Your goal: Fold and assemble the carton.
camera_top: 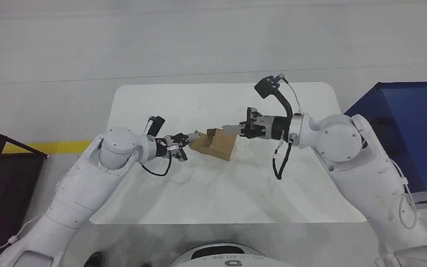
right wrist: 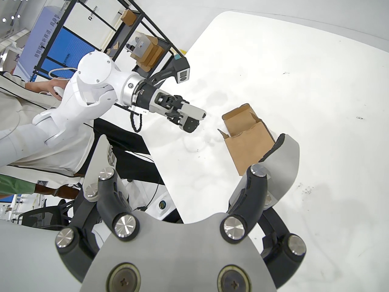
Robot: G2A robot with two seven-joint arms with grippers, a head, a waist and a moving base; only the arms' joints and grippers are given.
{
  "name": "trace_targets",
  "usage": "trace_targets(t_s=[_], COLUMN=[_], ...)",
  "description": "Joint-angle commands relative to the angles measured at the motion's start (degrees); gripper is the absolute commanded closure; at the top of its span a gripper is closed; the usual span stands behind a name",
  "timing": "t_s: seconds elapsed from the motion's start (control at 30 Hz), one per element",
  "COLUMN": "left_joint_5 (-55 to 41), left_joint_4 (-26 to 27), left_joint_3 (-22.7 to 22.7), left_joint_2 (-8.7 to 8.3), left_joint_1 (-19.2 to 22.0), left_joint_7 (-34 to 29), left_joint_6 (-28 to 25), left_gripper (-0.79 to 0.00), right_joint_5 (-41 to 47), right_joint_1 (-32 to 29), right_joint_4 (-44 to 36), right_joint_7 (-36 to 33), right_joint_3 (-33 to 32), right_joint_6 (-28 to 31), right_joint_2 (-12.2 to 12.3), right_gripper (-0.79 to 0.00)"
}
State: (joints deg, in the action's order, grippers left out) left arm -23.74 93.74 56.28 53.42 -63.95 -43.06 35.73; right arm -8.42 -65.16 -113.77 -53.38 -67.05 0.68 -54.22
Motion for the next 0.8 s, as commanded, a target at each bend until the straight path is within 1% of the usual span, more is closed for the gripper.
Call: trace_targets(t_s=[0.0, 0.13, 0.17, 0.3, 0.47, 0.6, 0.63, 0.67, 0.7, 0.73, 0.77], left_joint_5=[-5.9, -11.3, -12.0, -13.6, -14.9, -16.8, -17.1, -17.4, -17.5, -17.5, -17.6], left_joint_4=[-1.3, -4.1, -4.7, -6.4, -8.2, -9.5, -9.7, -9.8, -10.0, -10.0, -10.1], left_joint_3=[-1.3, -3.7, -4.5, -7.1, -8.9, -9.8, -10.1, -10.3, -10.4, -10.6, -10.8], left_joint_2=[1.06, 2.81, 3.20, 4.68, 6.06, 6.88, 7.08, 7.25, 7.41, 7.54, 7.66], left_joint_1=[1.5, 3.8, 4.4, 6.8, 8.3, 8.9, 9.1, 9.3, 9.4, 9.6, 9.7], left_joint_7=[2.7, 6.3, 7.1, 10.8, 14.9, 16.4, 16.9, 17.2, 17.7, 18.2, 18.4], left_joint_6=[2.7, 6.9, 8.1, 11.2, 13.3, 15.8, 16.6, 17.2, 17.7, 18.2, 18.7], left_gripper=[-0.292, -0.332, -0.323, -0.326, -0.302, -0.323, -0.296, -0.194, -0.046, 0.000, 0.000], right_joint_5=[-0.2, -0.1, 0.0, 0.0, 0.3, 0.5, 0.5, 0.6, 0.7, 0.8, 0.8], right_joint_1=[-0.5, -1.6, -1.9, -2.7, -3.7, -4.3, -4.4, -4.5, -4.6, -4.6, -4.7], right_joint_4=[-0.2, -0.2, -0.3, -0.3, -0.1, -0.1, 0.0, 0.1, 0.2, 0.3, 0.4], right_joint_7=[0.2, 0.5, 0.5, 0.6, 0.5, 0.4, 0.4, 0.4, 0.4, 0.4, 0.4], right_joint_3=[-0.6, -2.0, -2.3, -3.3, -4.8, -5.6, -5.7, -5.8, -5.9, -6.0, -6.1], right_joint_6=[0.0, 0.5, 0.6, 1.2, 2.0, 2.7, 2.8, 3.1, 3.3, 3.5, 3.7], right_joint_2=[0.1, 0.3, 0.3, 0.5, 0.7, 0.8, 0.8, 0.8, 0.8, 0.9, 0.9], right_gripper=[-0.785, -0.785, -0.785, -0.785, -0.785, -0.785, -0.785, -0.785, -0.785, -0.785, -0.785])
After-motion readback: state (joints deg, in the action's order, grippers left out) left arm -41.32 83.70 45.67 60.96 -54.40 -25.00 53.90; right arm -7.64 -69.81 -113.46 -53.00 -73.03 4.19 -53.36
